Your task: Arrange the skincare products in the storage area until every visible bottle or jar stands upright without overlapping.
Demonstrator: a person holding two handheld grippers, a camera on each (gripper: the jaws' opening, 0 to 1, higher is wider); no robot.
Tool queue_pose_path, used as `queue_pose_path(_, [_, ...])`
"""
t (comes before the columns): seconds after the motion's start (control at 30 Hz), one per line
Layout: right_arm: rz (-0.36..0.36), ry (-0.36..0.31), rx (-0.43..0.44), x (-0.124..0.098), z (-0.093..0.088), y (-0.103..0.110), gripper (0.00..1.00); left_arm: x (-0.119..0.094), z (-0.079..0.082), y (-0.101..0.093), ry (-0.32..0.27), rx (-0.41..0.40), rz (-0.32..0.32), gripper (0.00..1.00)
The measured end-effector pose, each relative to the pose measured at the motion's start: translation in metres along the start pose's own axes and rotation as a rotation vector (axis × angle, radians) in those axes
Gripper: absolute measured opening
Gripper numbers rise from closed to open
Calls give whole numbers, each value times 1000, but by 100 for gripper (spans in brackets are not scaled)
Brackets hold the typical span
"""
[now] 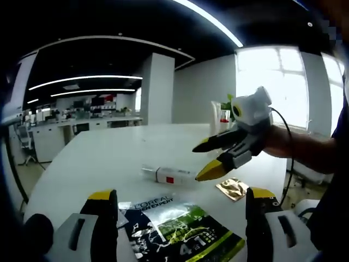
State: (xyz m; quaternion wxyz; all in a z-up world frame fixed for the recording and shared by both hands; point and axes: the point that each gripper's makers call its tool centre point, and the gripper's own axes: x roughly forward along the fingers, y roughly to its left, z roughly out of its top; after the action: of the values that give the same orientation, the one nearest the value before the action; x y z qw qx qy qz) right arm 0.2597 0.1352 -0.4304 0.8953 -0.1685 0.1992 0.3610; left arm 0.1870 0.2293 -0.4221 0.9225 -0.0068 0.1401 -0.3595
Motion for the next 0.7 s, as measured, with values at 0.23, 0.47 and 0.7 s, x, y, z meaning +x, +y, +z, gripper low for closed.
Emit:
queue_pose_path(0.23, [0, 15, 6, 14, -6, 2, 56, 1, 0, -1, 1, 2, -4, 100])
queue_pose_path(0.47, [12, 28, 23, 26, -15, 4, 52, 1, -1, 0, 3, -3, -6, 100])
queue_pose_path(0.7, [22, 28, 25, 31, -15, 9, 43, 1, -4, 0, 8, -2, -6, 100])
